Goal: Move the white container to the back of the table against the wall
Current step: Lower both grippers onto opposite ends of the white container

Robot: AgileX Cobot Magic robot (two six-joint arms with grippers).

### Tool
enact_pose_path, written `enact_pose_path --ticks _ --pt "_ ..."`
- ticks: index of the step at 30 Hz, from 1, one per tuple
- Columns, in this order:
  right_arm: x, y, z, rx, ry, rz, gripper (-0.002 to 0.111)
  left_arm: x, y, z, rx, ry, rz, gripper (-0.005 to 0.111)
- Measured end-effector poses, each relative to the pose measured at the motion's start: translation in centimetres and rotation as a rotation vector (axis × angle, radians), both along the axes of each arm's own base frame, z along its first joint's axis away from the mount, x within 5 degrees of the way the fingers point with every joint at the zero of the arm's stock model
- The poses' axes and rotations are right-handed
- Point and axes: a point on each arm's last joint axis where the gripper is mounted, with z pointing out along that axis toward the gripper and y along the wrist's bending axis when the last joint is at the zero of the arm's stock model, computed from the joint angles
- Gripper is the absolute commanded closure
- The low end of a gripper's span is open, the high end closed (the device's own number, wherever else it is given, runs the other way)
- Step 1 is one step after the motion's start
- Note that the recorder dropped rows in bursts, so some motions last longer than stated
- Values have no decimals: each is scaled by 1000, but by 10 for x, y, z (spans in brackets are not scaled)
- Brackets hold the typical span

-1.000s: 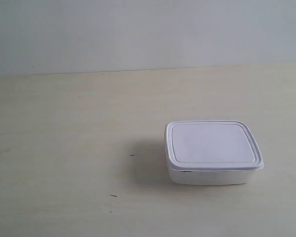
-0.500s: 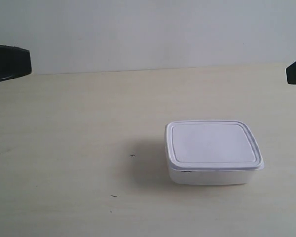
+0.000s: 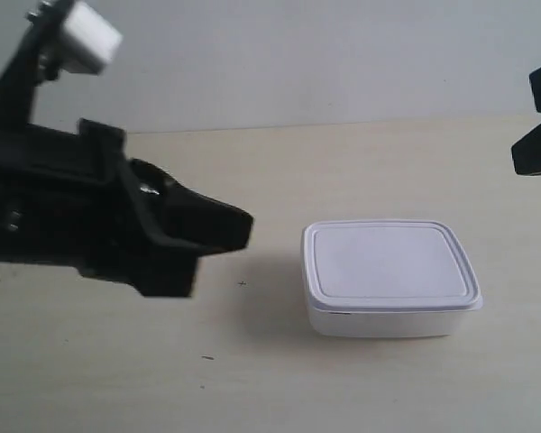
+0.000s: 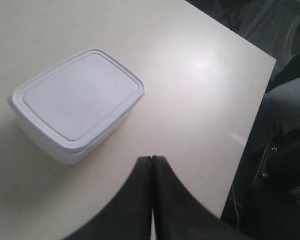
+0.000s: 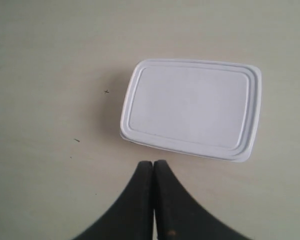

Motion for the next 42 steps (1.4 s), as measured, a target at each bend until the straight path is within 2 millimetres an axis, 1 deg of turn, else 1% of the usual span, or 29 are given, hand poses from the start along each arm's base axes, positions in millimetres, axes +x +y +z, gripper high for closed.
enact_pose_path --ticks 2,5,6,9,11,13,14,17,21,24,28,33,38,42 --pt "7 1 -8 -7 38 0 108 -3 -17 -7 7 -13 -15 107" --pt "19 3 -32 -24 136 -1 108 -6 -38 -19 23 -10 -26 107" --pt "23 4 -44 -33 178 0 108 -6 -45 -25 32 -6 -28 107" --pt "34 6 -70 -55 250 1 108 -4 -58 -43 64 28 -18 107" --pt "37 11 -86 -71 293 18 108 1 -64 -58 90 60 2 107" --pt "39 19 -98 -85 332 47 108 6 -67 -69 115 79 21 107" --pt "39 24 -105 -96 348 66 108 9 -70 -79 136 97 29 107" --pt "40 35 -120 -142 373 96 108 15 -74 -99 183 126 47 107" --pt "44 42 -137 -207 415 76 108 20 -77 -121 231 162 70 107" --pt "48 43 -150 -231 459 67 108 25 -79 -130 250 168 91 107" --pt "53 44 -170 -270 522 55 108 33 -92 -132 243 169 91 107" --pt "58 40 -186 -340 560 13 108 41 -110 -139 244 170 74 107" --pt "62 38 -187 -355 528 -12 108 43 -126 -156 269 195 44 107" --pt "63 38 -187 -351 524 -21 108 47 -132 -170 294 216 39 107"
